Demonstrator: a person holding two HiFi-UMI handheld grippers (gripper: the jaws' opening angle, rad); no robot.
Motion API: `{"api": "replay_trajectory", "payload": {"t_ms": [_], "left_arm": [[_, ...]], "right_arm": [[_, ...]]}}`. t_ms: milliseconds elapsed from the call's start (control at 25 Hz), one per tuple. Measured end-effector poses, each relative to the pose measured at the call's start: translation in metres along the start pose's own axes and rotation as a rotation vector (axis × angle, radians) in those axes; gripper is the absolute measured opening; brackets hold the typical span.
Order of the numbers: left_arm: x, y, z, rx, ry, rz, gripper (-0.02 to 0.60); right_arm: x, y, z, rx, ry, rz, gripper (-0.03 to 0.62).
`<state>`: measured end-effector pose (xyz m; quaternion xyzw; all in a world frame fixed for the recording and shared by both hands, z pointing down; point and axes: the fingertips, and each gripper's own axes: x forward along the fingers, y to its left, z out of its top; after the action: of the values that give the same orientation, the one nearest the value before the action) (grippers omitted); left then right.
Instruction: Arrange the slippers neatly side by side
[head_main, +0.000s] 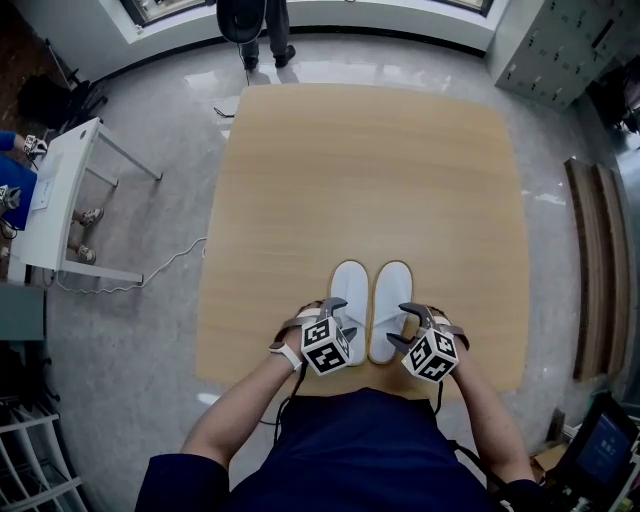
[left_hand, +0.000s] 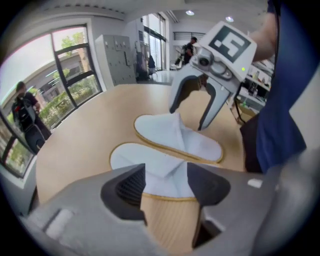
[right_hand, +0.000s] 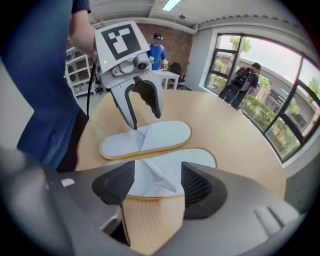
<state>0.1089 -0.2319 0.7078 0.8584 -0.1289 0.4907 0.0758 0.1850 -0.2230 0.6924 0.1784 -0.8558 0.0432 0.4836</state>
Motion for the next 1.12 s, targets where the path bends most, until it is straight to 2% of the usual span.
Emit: {"api": "replay_trajectory", "payload": {"t_ms": [80,160,240,320,360,400,440,560,800,1120], "left_arm": [[-0.029,0.01,0.014,-0.113,-0.116,0.038,0.221],[-0.059,0.022,0.029,-0.229,-0.248,0.098,0.147],[-0.088,0.031,0.043,-0.308,-0.362,0.167,0.004],[-0.108,0.032,0.056,-0.331,-0.433,0.202,0.003],[-0.114,0.03,0.063,-0.331,-0.46,0.203,0.004],[-0.12,0.026,0.071,-0.332,-0.486,0.195,0.003],[-0.125,0.022,0.08,-0.333,-0.514,0.182,0.003],[-0.139,0.009,0.104,-0.313,-0.575,0.156,0.003],[-0.157,-0.006,0.122,-0.246,-0.603,0.167,0.003],[-0.158,-0.019,0.123,-0.321,-0.627,0.152,0.003]], "right_arm": [[-0.021,-0.005,0.01,0.087,-0.082,-0.043,0.292],[-0.04,-0.007,0.018,0.183,-0.163,-0.071,0.273],[-0.055,-0.006,0.03,0.274,-0.253,-0.096,0.241],[-0.069,-0.007,0.047,0.347,-0.357,-0.125,0.171],[-0.077,-0.009,0.057,0.38,-0.42,-0.14,0.117],[-0.086,-0.011,0.068,0.411,-0.489,-0.151,0.032],[-0.094,-0.013,0.078,0.441,-0.557,-0.156,0.011],[-0.114,-0.018,0.094,0.514,-0.674,-0.175,0.01],[-0.127,-0.022,0.089,0.635,-0.668,-0.178,0.011],[-0.158,-0.026,0.097,0.649,-0.719,-0.215,0.01]]}}
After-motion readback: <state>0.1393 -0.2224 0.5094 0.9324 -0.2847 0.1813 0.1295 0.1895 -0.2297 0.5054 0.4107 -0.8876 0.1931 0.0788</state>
